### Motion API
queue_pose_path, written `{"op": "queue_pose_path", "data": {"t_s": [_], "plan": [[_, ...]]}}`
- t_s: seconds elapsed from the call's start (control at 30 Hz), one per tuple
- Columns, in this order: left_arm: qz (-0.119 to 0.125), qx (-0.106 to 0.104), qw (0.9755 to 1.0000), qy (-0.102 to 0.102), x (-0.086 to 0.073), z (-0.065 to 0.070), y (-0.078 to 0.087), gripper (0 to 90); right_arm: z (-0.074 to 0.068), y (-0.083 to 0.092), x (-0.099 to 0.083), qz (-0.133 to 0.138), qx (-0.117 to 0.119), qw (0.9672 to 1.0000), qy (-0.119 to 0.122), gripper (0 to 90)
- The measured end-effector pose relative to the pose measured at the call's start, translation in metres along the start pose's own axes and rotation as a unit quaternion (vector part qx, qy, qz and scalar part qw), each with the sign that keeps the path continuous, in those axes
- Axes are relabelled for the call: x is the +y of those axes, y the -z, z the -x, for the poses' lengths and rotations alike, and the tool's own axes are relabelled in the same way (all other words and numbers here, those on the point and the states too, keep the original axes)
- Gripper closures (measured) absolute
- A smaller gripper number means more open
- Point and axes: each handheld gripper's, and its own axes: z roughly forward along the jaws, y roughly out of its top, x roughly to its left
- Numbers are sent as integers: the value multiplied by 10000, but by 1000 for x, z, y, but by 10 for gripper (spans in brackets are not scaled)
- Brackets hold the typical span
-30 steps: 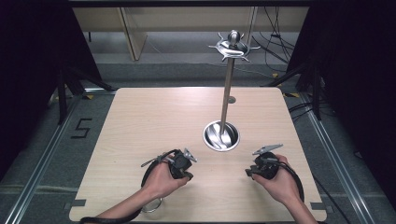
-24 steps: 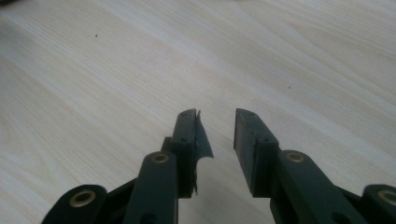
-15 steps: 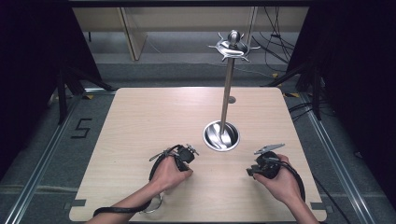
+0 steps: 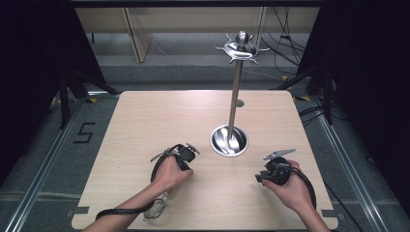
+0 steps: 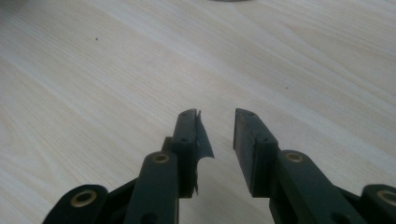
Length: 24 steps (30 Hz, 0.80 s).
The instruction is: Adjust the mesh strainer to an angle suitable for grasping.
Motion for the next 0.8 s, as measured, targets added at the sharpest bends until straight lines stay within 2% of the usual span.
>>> {"op": "queue_pose_path", "data": {"t_s": [0.03, 0.07, 0.1, 0.23, 0.37, 0.47, 0.5, 0.53, 0.57, 0.6, 0.63, 0.67, 0.7, 0.73, 0.77, 0.8], "plan": [[0, 0, 10000, 0, 0, 0, 0, 892, 0, 0, 0, 0, 0, 10000, 0, 708], [18, 52, 9999, 143, 0, -9, 1, 892, 0, 0, 0, 0, -2, 10000, 1, 708], [18, 52, 9999, 143, 0, -9, 1, 892, 0, 0, 0, 0, -2, 10000, 1, 708], [2, 162, 9992, 357, 0, -29, 3, 892, 1, -2, 0, 22, -7, 10000, 7, 707], [31, 305, 9981, 526, -1, -41, 6, 892, 1, -2, 0, 29, -11, 10000, 25, 707], [-32, 410, 9979, 501, -3, -47, 7, 892, 1, -2, 0, 35, -8, 10000, 76, 706], [2, 490, 9971, 576, -6, -53, 7, 892, 1, -2, 0, 23, -7, 9999, 125, 705], [-9, 478, 9968, 641, -7, -55, 7, 892, 1, -2, 0, 19, -3, 9999, 124, 705], [-32, 500, 9967, 634, -8, -59, 8, 891, -1, -2, 0, -26, 10, 10000, -37, 704], [-32, 500, 9967, 634, -8, -59, 8, 891, -1, -2, 0, -26, 10, 10000, -37, 704], [14, 505, 9960, 744, -11, -62, 10, 886, -1, -2, 0, -20, 11, 10000, -37, 702], [14, 505, 9960, 744, -11, -62, 10, 872, -1, -2, 0, -20, 11, 10000, -37, 702], [180, 545, 9956, 735, -14, -66, 13, 844, 1, -3, 0, 58, 5, 10000, 52, 698], [314, 593, 9946, 788, -15, -66, 16, 821, 1, -2, 0, 22, -5, 10000, -8, 697], [353, 605, 9950, 717, -17, -67, 20, 789, 2, -1, -1, 29, -6, 10000, 49, 695], [353, 605, 9950, 717, -17, -67, 20, 765, 1, 0, -2, 31, -13, 10000, -50, 693]]}}
